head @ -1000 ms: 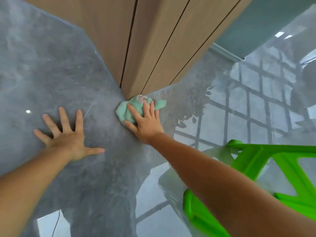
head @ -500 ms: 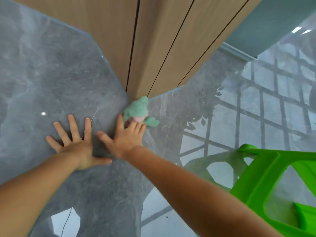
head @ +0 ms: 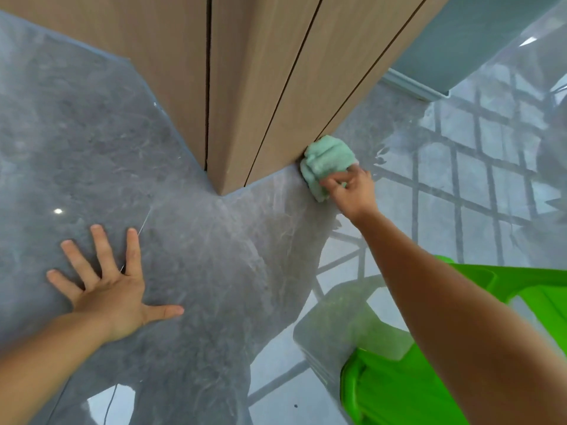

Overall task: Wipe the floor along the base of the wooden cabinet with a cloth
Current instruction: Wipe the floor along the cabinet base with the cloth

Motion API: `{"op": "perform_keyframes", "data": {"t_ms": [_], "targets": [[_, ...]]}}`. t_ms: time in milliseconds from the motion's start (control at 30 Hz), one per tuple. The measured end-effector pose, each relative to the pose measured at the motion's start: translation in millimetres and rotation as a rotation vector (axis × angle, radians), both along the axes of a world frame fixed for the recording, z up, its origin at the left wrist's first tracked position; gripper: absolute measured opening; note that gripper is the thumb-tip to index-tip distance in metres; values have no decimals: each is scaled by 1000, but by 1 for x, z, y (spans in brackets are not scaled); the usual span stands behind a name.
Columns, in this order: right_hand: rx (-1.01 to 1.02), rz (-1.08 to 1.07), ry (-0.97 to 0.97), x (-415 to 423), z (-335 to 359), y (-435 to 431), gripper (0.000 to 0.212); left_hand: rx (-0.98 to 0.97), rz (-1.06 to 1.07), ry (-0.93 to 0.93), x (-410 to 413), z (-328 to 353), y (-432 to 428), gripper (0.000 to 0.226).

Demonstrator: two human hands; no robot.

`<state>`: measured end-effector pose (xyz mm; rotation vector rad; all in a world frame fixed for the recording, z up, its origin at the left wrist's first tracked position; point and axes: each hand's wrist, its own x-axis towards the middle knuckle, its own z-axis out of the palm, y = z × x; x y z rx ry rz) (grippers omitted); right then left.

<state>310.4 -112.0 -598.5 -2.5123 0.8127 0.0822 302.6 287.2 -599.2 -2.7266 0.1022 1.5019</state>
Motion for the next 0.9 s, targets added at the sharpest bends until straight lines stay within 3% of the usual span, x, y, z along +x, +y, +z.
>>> {"op": "perform_keyframes", "data": {"t_ms": [67, 133, 233, 333, 433, 533, 700, 900], "targets": [[32, -177, -308, 7, 13, 3, 18, -6, -9, -13, 5, -2, 1, 158], [-10, -306, -436, 16, 14, 0, 44, -30, -10, -14, 7, -5, 1, 158], [31, -304, -111, 37, -9, 13, 76, -58, -7, -7, 6, -5, -3, 158], [9, -301, 161, 46, -39, 69, 80, -36, 0, -12, 6, -1, -4, 158], [21, -245, 116, 38, -52, 151, 94, -36, 13, -11, 8, 1, -5, 158], [0, -10, 77, 6, -54, 213, 102, -55, 11, -11, 6, 4, -9, 157], [-250, 503, 4, -16, -53, 163, 100, -56, -8, -30, 10, 4, -5, 157], [-216, 13, 210, 17, -40, 49, 112, -43, -8, -55, 6, -8, 5, 157]]}}
